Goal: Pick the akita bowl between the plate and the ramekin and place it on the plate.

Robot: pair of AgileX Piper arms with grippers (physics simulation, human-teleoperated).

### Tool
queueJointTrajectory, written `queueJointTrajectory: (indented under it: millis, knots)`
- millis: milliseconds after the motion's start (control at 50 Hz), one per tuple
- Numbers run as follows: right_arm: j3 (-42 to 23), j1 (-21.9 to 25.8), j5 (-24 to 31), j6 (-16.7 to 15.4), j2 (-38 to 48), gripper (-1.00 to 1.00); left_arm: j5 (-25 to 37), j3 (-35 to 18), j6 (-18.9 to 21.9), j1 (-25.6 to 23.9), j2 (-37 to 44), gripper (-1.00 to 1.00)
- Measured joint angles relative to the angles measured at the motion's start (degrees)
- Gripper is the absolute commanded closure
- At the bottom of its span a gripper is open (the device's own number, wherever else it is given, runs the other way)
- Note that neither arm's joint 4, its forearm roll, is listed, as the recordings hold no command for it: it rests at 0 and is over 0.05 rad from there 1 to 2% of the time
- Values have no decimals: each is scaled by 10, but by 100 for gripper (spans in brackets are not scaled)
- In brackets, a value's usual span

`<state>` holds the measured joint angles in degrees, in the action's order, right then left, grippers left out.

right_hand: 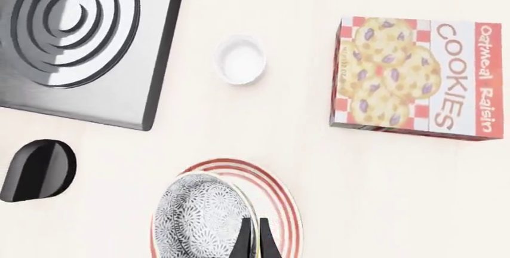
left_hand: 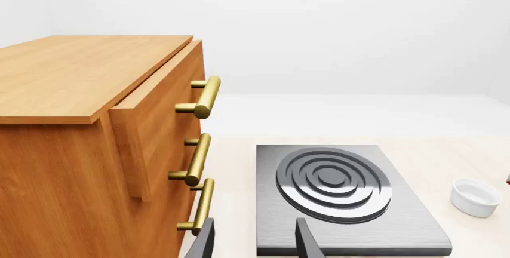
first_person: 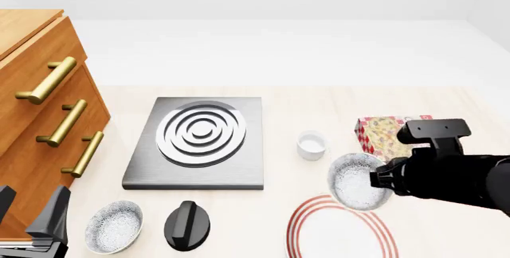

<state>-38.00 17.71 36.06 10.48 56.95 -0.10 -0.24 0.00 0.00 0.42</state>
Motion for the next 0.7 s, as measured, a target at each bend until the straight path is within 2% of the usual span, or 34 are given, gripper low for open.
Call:
queueJointTrajectory:
  millis: [260, 700]
  knots:
    - [33, 54, -4, 27, -3, 100, 0, 0, 0, 0, 0, -100]
    - [74, 113, -35, 72, 24, 100, 0, 0, 0, 0, 0, -100]
